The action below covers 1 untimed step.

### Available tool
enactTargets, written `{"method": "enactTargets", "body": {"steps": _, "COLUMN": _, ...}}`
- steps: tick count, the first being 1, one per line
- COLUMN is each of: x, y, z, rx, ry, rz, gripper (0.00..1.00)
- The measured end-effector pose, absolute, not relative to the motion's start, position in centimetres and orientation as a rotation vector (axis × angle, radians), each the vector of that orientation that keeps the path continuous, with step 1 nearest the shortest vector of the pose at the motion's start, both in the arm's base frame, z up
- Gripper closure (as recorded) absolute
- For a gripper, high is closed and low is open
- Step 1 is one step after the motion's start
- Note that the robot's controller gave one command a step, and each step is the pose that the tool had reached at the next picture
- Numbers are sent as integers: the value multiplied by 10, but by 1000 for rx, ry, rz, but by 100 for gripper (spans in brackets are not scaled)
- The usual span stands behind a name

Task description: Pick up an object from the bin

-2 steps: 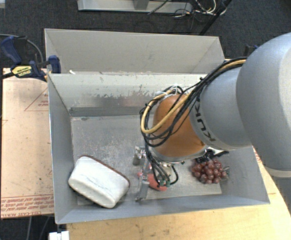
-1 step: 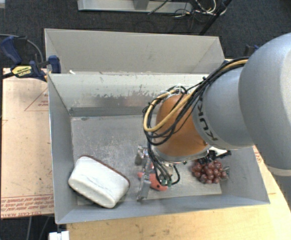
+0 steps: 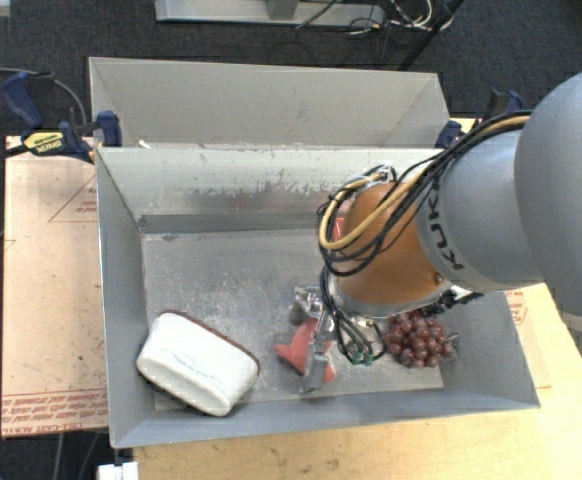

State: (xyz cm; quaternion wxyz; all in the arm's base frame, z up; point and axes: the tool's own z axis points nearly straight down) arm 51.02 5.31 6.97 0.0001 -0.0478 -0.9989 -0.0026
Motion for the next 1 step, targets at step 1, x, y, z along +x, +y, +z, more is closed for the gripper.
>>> {"method": "enactTargets", "body": {"steps": 1, "x": 491, "y": -3, "z": 69, "rx": -323, "ry": -3121, "rz": -7, "gripper": 100}}
